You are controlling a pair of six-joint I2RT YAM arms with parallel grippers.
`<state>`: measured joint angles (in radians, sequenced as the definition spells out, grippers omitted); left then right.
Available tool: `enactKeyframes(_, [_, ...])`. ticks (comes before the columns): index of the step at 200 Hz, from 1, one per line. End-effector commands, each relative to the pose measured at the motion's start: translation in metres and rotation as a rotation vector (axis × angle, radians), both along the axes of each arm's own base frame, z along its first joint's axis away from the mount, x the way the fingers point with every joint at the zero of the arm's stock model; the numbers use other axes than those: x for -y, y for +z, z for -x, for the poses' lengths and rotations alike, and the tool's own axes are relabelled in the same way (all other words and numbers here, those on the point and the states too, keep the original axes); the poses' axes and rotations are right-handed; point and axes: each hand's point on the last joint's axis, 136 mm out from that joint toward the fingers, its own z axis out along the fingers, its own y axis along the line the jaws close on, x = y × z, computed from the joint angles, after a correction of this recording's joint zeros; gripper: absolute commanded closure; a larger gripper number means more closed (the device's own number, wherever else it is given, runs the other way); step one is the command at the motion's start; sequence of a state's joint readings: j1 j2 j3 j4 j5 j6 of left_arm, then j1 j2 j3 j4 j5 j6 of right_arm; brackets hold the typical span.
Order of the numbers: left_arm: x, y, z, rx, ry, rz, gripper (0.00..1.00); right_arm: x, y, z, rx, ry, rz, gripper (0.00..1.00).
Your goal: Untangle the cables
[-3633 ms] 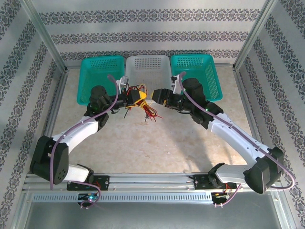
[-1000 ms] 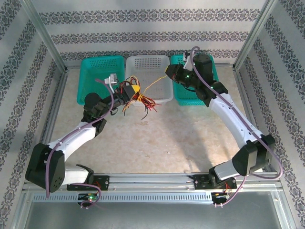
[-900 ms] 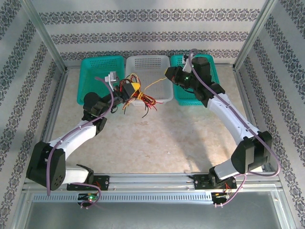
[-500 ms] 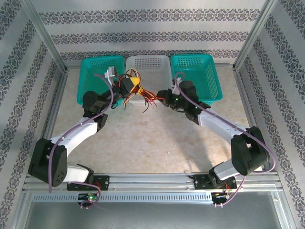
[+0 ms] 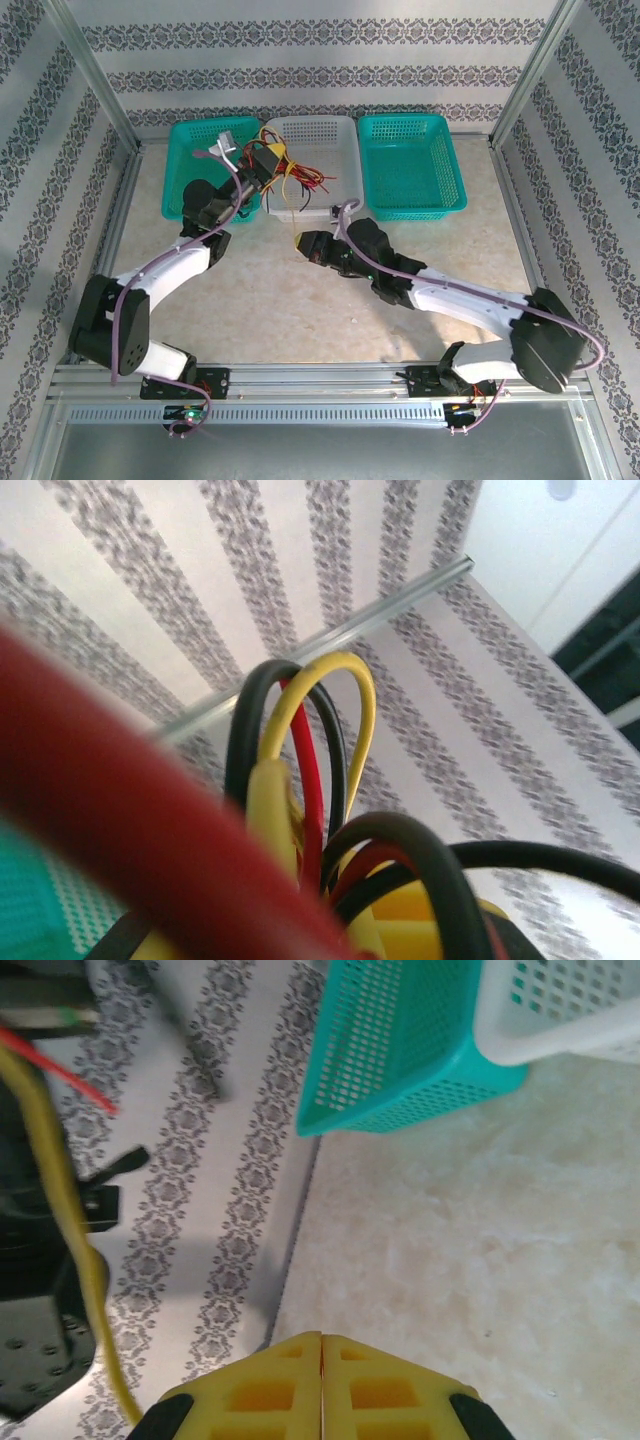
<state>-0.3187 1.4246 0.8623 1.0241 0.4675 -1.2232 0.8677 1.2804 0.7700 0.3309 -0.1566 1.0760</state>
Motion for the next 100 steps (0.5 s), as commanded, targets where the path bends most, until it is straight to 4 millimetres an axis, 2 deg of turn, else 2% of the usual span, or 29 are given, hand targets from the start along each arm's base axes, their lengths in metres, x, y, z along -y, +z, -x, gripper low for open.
enactKeyframes(1, [-0.029, 0.013, -0.007, 0.064, 0.218, -0.124, 1.0, 0.019, 0.028, 0.01, 0.093, -0.039, 0.037, 1.0])
enactKeyframes(26, [-0.035, -0.016, -0.007, -0.012, 0.26, -0.217, 1.0, 0.044, 0.071, 0.014, 0.2, -0.087, 0.074, 1.0])
enactKeyframes(59, [-0.034, -0.039, -0.002, -0.057, 0.24, -0.25, 1.0, 0.065, 0.137, 0.017, 0.365, -0.096, 0.142, 1.0])
enactKeyframes(74, [-0.023, -0.047, 0.004, -0.068, 0.173, -0.261, 1.0, 0.071, 0.164, 0.011, 0.419, -0.091, 0.159, 1.0])
enactKeyframes(100, [-0.008, -0.06, 0.019, -0.079, 0.079, -0.279, 1.0, 0.082, 0.208, -0.011, 0.488, -0.104, 0.16, 1.0])
